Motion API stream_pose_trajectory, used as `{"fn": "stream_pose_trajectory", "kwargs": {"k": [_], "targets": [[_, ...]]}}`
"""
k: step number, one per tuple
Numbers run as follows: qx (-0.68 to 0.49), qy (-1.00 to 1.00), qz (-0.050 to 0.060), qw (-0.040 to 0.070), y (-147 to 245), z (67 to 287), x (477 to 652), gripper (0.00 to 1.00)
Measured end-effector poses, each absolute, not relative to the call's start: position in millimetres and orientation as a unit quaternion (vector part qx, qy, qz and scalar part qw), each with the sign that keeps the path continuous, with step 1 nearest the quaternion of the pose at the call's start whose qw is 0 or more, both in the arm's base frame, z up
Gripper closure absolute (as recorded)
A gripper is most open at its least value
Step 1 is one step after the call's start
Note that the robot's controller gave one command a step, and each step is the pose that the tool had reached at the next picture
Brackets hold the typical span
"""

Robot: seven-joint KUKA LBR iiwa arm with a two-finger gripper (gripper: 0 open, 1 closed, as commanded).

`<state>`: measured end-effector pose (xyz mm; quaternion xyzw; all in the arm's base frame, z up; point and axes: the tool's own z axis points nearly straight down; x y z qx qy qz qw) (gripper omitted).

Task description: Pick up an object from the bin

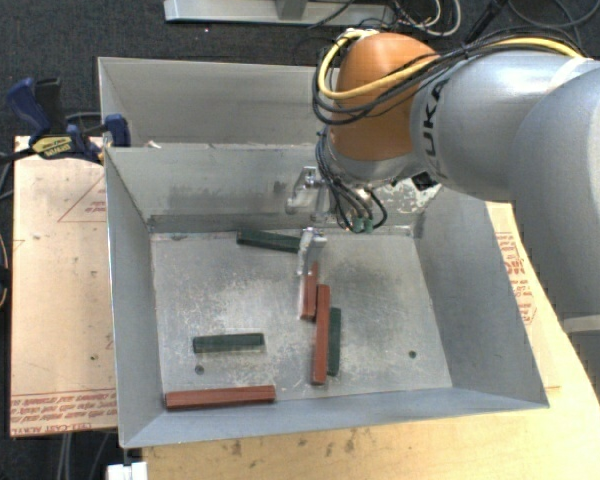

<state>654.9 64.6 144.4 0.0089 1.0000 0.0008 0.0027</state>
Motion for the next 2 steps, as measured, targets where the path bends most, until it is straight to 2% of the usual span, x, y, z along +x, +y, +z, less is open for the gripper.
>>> {"fn": "stream_pose_trajectory", "kwargs": {"k": [1,2], "targets": [[0.099,0.995,0.001,0.003,85.6,76.8,634.4,0.0],[0.099,0.995,0.001,0.006,84.6,82.9,637.0,1.0]]}}
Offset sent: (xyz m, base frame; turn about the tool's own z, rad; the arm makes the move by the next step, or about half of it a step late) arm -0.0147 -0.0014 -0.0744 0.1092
